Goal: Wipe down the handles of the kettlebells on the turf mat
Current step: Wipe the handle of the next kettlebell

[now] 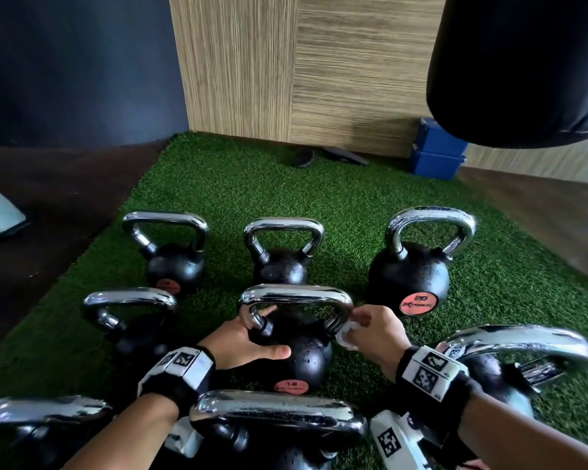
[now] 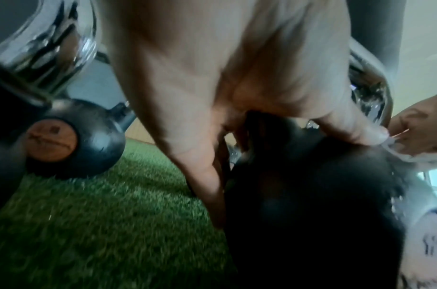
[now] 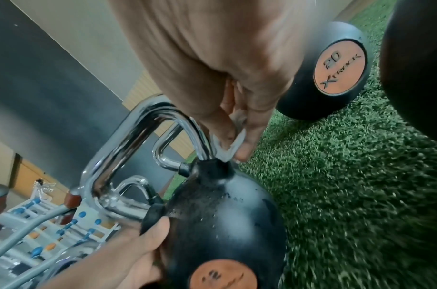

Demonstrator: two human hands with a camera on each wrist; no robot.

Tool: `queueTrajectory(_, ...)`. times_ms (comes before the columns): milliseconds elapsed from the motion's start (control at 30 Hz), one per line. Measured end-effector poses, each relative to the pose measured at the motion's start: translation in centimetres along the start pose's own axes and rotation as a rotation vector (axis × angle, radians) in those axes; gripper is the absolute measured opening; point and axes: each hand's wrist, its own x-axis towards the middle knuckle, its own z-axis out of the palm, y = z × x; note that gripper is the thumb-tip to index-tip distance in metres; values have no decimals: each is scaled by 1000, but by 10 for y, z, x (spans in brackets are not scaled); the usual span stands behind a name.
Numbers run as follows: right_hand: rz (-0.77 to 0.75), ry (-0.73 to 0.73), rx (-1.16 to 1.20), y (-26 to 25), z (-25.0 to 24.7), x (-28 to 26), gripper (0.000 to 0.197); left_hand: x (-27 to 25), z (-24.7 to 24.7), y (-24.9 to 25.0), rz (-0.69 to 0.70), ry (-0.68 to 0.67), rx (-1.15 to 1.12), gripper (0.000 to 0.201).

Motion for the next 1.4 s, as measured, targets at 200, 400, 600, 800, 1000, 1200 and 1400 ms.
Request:
queueTrajectory(200, -194, 206, 63, -1, -16, -26, 23, -19, -43, 0, 54, 112, 68, 38)
queueTrajectory(400, -580, 121, 129, -56, -39, -50, 39, -50, -79, 60, 338, 483, -435, 28)
queueTrajectory(600, -671, 36, 209, -99, -43, -46, 38, -58, -87, 110, 420, 188, -550, 30)
queueTrajectory(800, -777, 204, 215, -114, -35, -39, 40, -49, -94, 115, 470, 172, -589, 40)
queueTrajectory(1000, -759, 60, 66, -96, -35, -34, 74, -33, -100, 108, 449, 186, -240, 27)
queueTrajectory(1200, -406, 39, 7, -29, -24, -14, 76, -34, -88, 99, 528, 357, -25, 30)
queueTrajectory(1400, -111, -156, 177, 14, 17, 7, 48, -23, -46, 102, 612, 416, 173, 21)
